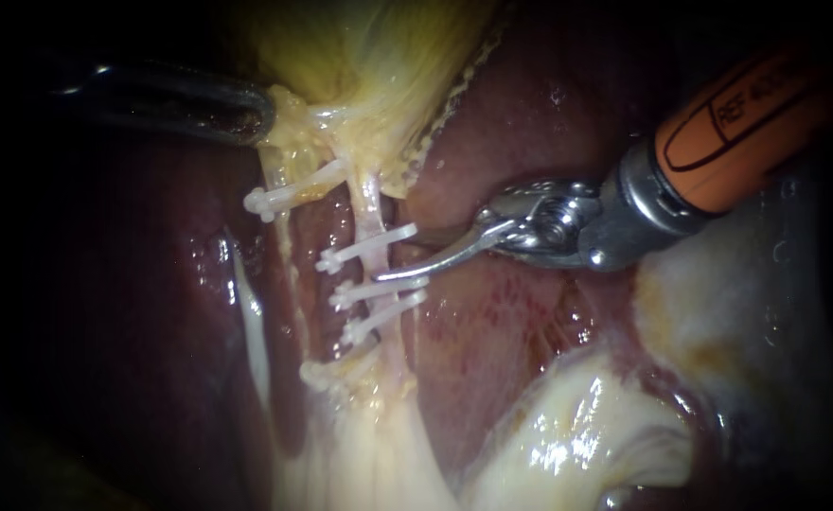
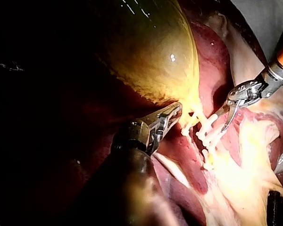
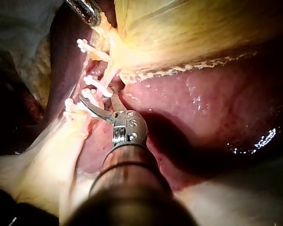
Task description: Go to the cutting position right tube
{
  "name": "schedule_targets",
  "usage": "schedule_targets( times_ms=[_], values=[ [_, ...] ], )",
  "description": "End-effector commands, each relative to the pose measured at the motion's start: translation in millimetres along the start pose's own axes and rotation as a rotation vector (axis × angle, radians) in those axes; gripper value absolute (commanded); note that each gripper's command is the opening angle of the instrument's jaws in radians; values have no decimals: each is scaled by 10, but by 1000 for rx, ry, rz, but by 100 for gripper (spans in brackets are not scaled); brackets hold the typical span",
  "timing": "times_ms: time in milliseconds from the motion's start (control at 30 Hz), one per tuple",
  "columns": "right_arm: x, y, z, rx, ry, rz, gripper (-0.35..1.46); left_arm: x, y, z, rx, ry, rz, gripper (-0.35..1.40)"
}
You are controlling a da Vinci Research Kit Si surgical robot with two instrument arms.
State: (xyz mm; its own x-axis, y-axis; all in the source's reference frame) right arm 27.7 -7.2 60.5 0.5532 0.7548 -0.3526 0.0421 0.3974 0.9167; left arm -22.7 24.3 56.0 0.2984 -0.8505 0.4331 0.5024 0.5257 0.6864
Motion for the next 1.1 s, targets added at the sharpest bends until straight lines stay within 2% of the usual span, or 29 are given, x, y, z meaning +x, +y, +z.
schedule_targets(
  times_ms=[33, 133, 233, 467, 667, 733, 867, 1000, 1100],
  values=[
    [0, 1, 3, 26, -15, 4, 142, 0, 0, 0, 0, 0, 0, -35],
    [1, 3, 9, 50, -24, 12, 140, 0, 0, 0, -1, 0, 0, -35],
    [3, 5, 16, 64, -11, 9, 140, 1, 0, 1, -1, 0, 0, -35],
    [14, 8, 30, 91, 39, 12, 140, 0, 0, 1, -1, 0, 0, -35],
    [15, 11, 43, 122, 79, 8, 138, 0, 0, 1, -1, 0, 0, -35],
    [12, 11, 49, 136, 97, -37, 132, 0, 0, 1, -1, 0, 0, -35],
    [11, 10, 61, 157, 126, -102, 132, 0, -1, 1, -1, 0, 0, -35],
    [15, 8, 72, 176, 165, -163, 135, 0, -1, 1, -1, 0, 0, -35],
    [21, 6, 79, 163, 205, -188, 140, 0, -1, 1, -1, 0, 0, -35]
  ],
)
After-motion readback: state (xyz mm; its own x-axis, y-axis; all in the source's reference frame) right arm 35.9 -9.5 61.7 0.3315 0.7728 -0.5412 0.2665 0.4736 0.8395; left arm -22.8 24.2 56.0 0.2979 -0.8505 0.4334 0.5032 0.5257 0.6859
